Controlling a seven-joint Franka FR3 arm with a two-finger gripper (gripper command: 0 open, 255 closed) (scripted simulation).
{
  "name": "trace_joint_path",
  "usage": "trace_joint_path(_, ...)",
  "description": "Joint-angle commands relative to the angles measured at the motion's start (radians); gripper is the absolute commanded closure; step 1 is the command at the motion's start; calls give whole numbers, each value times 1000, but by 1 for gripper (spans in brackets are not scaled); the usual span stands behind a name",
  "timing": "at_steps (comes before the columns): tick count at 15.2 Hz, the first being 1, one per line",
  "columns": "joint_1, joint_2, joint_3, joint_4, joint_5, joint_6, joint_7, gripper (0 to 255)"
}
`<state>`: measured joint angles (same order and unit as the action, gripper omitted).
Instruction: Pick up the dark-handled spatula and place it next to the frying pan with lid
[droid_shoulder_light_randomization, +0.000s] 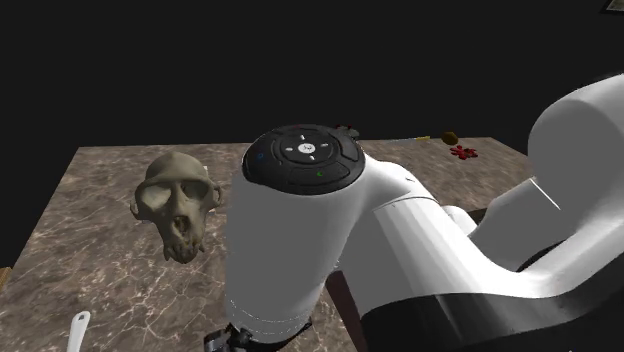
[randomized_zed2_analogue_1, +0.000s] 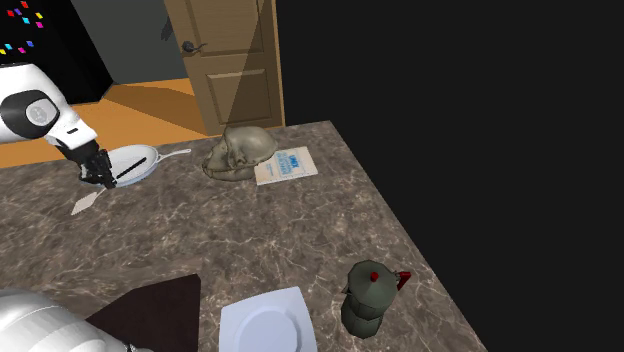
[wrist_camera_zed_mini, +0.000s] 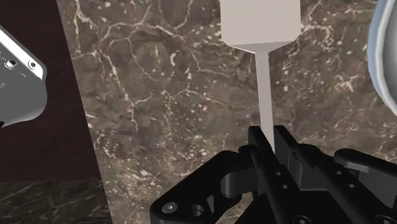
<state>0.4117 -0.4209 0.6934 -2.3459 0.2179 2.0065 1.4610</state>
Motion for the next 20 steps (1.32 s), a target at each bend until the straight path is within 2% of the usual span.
trace_joint_path(1,7,25,47,30,-1,-1,60,255)
trace_joint_path(5,5,101,149,110,-29,-4,186,255)
trace_joint_path(9,-11,211,267,206,-100,-8,333,255)
trace_joint_path(12,-22,333,364,291,-202,-18,473,255)
trace_joint_path(14,-7,444,419,355,-306,-35,586,255)
trace_joint_path(16,51,567,437,427,-422,-65,703,255)
trace_joint_path(20,247,765,382,591,-589,-144,867,255)
